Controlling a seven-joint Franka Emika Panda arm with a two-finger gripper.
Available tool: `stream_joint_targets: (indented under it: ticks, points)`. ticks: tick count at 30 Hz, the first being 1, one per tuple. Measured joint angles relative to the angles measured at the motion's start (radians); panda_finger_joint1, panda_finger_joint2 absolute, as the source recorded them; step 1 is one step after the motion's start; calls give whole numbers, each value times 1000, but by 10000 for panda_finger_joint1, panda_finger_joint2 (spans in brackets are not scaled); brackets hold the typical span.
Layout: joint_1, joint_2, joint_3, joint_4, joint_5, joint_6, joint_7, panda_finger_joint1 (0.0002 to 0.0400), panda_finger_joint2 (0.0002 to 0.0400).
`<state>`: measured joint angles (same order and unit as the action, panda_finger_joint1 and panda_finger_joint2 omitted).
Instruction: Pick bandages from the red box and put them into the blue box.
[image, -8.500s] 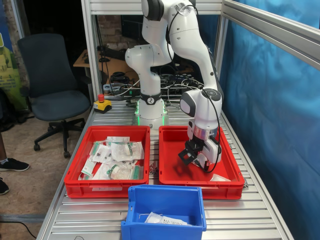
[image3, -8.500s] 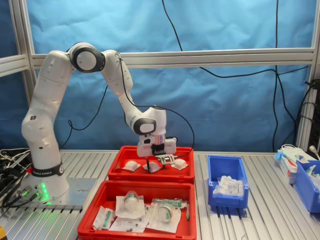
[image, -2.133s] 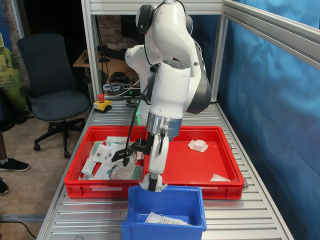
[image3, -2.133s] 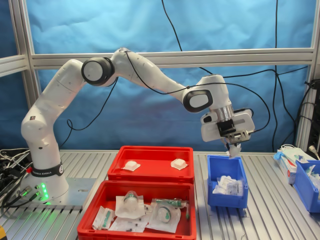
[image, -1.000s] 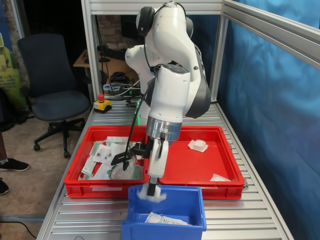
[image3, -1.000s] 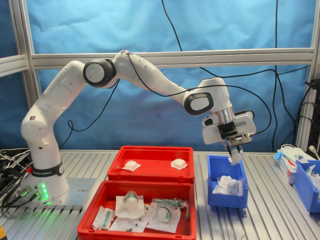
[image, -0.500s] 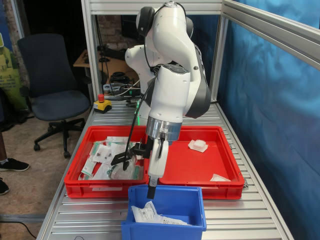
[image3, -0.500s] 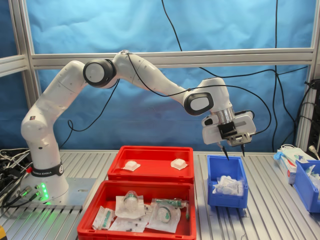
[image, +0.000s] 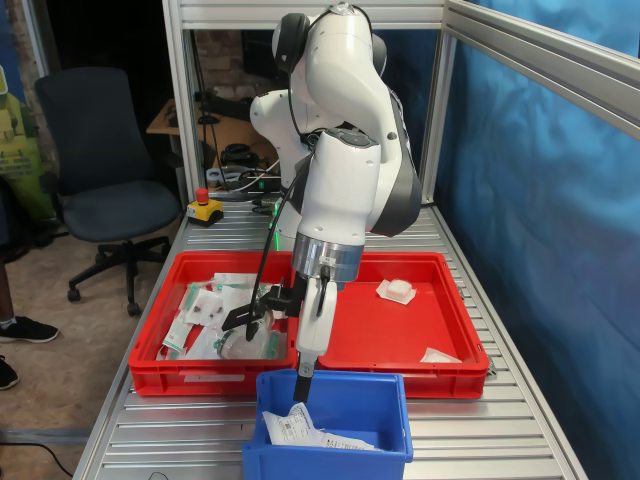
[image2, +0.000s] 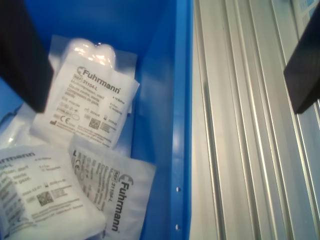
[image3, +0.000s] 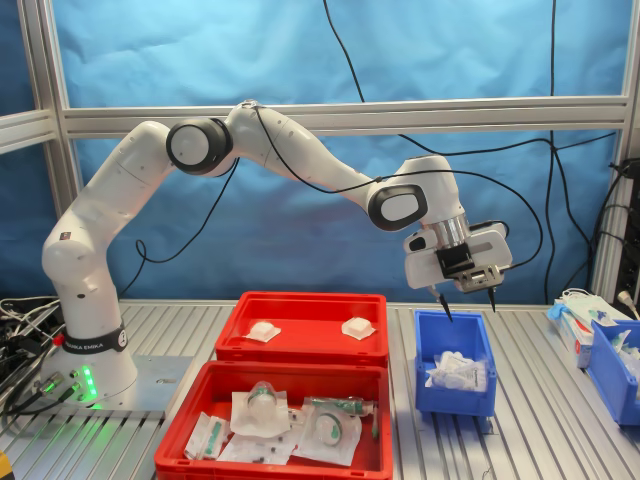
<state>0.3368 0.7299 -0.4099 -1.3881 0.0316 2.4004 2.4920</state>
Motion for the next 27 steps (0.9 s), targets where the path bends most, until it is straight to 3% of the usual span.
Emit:
stream_joint_targets:
  ticks: [19, 27]
  points:
    - [36, -13, 0, -8, 0, 0, 0, 400, 400]
    - [55, -100, 38, -105, 0, 1, 0, 400, 400]
